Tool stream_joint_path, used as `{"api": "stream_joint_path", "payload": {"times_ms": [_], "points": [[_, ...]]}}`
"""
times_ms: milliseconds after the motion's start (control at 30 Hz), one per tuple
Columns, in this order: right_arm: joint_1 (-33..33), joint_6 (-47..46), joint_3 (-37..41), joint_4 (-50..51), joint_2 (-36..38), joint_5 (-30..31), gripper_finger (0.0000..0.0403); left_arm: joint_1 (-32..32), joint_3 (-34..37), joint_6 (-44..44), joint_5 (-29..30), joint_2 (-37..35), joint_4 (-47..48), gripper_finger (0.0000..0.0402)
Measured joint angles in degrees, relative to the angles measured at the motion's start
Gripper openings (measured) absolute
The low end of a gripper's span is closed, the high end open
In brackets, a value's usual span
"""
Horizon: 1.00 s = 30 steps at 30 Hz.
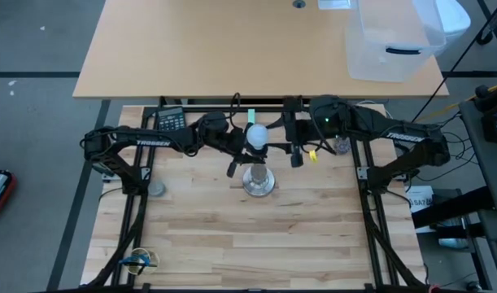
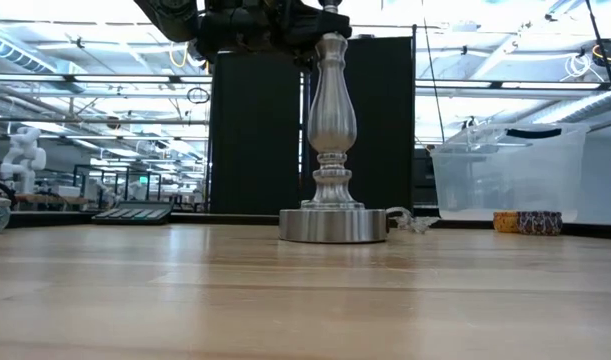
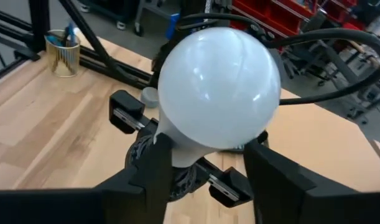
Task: Screw lightbulb
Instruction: Remove the white lightbulb from the desk lamp
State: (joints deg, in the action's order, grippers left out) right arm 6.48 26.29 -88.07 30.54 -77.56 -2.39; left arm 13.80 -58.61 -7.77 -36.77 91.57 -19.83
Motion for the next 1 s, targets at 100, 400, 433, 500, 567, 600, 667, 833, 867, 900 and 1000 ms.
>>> {"api": "stream_joint_path", "payload": {"times_ms": [100,400,433,500,567,600,667,833,867,900,1000], "points": [[1.22,-1.12,0.0,-0.43,0.0,-1.17,0.0163,0.25,0.03,0.7,-0.07,0.0,0.22,0.0072],[1.26,-5.0,0.0,2.37,1.49,0.17,0.0179,0.75,0.0,1.15,-0.28,0.0,0.03,0.0072],[1.08,-5.61,0.0,2.67,2.0,0.47,0.0185,0.74,0.0,1.19,-0.27,0.0,0.0,0.0072],[0.49,-6.86,-0.03,3.3,3.07,1.45,0.0196,0.74,0.0,1.35,-0.26,0.0,0.0,0.0072],[-0.58,-7.76,-0.07,4.1,4.23,2.64,0.0209,0.75,0.0,1.4,-0.24,0.0,0.0,0.0072],[-1.21,-8.01,-0.07,4.43,4.83,3.1,0.0215,0.75,0.0,1.42,-0.21,0.0,0.0,0.0072],[-2.86,-8.4,-0.07,4.64,5.95,3.64,0.0227,0.74,0.0,1.48,0.16,0.0,0.0,0.0072],[-8.63,-10.6,-0.14,4.4,7.82,10.41,0.0241,0.72,0.0,1.5,1.01,0.0,0.04,0.0072],[-9.94,-11.61,-0.15,4.38,7.82,13.38,0.0241,0.72,0.0,1.51,1.21,0.0,0.03,0.0072],[-11.18,-12.71,-0.15,4.38,7.75,16.7,0.0241,0.71,0.0,1.53,1.45,0.0,-0.02,0.0072],[-14.7,-14.95,-0.15,2.64,6.23,26.98,0.0235,0.7,0.0,1.55,2.49,0.0,-0.13,0.0072]]}}
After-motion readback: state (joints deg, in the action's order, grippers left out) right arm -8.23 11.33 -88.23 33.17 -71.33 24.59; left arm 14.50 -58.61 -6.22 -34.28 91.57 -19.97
